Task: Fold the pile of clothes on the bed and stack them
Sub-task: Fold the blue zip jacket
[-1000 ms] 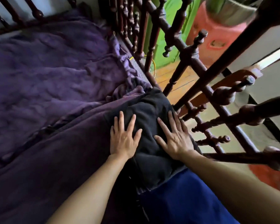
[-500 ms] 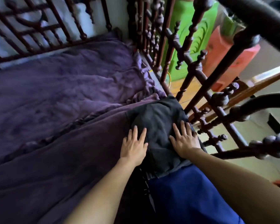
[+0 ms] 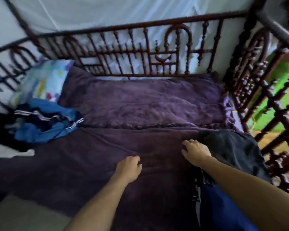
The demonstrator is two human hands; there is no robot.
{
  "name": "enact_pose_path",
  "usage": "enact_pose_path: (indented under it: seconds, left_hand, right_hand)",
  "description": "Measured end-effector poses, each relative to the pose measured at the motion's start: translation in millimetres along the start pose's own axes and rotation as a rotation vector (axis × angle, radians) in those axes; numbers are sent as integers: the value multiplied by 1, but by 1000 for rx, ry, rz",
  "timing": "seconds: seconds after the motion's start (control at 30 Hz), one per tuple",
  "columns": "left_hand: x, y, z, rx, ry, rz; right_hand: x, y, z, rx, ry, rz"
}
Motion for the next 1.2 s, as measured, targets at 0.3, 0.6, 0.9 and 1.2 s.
enact_pose_path:
  seconds: [0.3, 0.6, 0.9, 1.2]
  left_hand:
    - [152, -237, 42, 161, 181, 274]
    - [264, -478, 69, 241, 301, 416]
    - [258, -610, 86, 296, 252, 423]
    - [145, -708, 160, 233, 216, 334]
  right_hand:
    - [-11, -290, 19, 139, 6, 411]
    - [-9, -565, -17, 127, 8, 598]
    - [-56, -690, -24, 134, -8, 617]
    - [-201, -738, -16, 21, -44, 452]
Point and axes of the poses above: each hand's wrist, its own x-axis away from the middle knuckle, its own z-axis out of the back of the hand, y = z × x, the point moved 8 cm from there along -x, towards the middle knuckle, and after that the axes turned 14 degrees about -y, right-handed, at the moved point
